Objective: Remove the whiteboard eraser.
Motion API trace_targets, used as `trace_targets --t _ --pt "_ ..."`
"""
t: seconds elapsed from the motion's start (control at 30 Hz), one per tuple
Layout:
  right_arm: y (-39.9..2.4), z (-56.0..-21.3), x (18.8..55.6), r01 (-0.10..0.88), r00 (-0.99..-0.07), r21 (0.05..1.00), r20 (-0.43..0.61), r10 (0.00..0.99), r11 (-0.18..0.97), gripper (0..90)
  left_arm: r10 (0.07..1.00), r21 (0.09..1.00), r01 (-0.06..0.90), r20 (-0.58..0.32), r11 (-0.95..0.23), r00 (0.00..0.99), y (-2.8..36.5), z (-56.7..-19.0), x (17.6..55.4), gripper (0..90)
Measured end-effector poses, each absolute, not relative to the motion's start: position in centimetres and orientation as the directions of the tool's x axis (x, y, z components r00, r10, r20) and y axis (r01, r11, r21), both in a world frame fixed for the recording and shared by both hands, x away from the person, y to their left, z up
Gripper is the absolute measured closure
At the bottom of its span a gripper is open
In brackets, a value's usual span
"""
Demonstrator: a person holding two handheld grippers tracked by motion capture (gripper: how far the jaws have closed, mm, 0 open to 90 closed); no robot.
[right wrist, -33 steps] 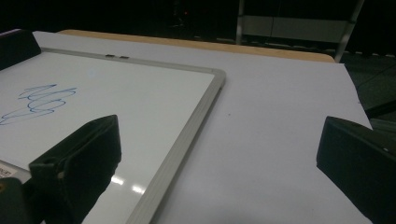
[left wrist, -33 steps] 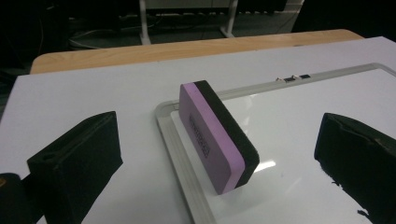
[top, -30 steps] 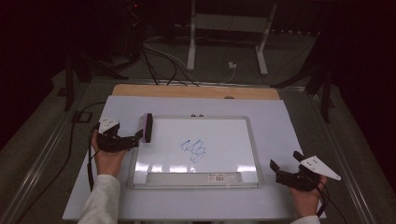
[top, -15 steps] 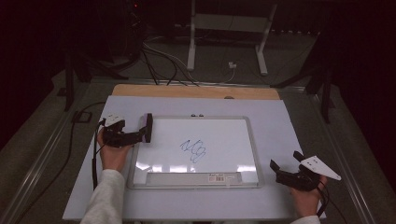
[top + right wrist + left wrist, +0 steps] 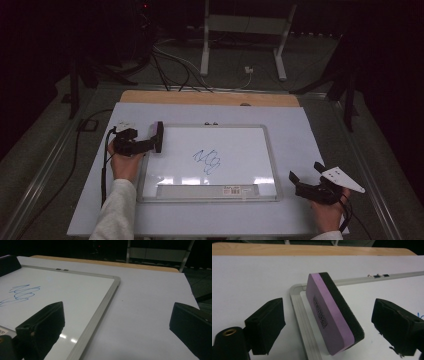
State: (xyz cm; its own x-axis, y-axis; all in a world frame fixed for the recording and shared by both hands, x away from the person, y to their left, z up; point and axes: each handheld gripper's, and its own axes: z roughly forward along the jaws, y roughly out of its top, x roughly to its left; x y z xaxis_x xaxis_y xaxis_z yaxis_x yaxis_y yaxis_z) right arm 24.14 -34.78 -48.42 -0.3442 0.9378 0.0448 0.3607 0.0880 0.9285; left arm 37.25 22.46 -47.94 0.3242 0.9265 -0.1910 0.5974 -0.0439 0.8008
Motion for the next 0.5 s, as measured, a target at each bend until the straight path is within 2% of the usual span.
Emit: trace_targets --t 0.33,0.5 --pt "-34.77 -48.44 24.16 0.363 -0.346 0.928 0.047 0.937 0.088 0.3 0.925 0.775 0.628 -0.189 -0.065 0.329 21.97 -48.67 37.74 17.6" --pt "-34.78 -48.44 24.16 0.363 -0.345 0.928 0.047 0.937 0.087 0.3 0.925 0.77 0.635 -0.196 -0.061 0.326 21.95 -48.8 37.84 23.9"
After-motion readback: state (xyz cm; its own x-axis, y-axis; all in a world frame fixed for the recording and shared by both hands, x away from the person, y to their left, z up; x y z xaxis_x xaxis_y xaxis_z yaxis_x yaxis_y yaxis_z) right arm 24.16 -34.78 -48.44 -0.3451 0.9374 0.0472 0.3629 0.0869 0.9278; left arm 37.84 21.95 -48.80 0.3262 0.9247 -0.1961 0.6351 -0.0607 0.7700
